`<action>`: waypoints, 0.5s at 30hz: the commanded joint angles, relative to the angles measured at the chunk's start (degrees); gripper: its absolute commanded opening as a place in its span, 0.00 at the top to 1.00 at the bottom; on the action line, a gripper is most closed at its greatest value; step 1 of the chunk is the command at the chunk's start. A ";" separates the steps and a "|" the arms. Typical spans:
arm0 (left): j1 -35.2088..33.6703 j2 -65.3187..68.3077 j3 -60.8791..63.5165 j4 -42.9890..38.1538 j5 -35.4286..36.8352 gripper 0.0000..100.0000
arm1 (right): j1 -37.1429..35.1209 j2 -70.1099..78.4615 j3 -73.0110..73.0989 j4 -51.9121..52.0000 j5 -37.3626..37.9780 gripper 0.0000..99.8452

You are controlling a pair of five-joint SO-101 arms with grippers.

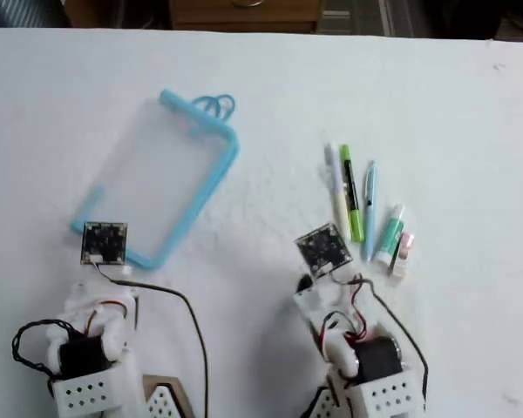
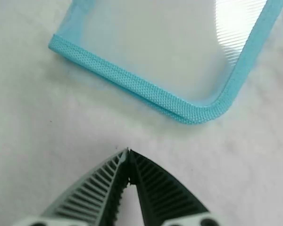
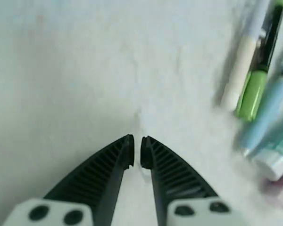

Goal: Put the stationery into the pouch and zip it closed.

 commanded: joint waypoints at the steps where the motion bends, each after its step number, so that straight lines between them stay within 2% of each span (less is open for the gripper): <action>1: -0.31 -0.31 -0.53 0.26 -0.26 0.97 | 3.65 -0.22 -0.26 2.68 -0.26 0.96; 5: -0.31 -0.31 -0.53 0.26 -0.26 0.97 | 4.88 -0.22 -5.45 3.30 0.09 0.95; 12: -0.31 -0.31 -0.53 0.26 -0.26 0.97 | 4.44 0.04 -22.68 4.35 -0.62 0.96; 15: -0.31 -0.31 -0.53 0.26 -0.26 0.97 | 4.44 0.04 -27.34 7.16 -6.24 0.96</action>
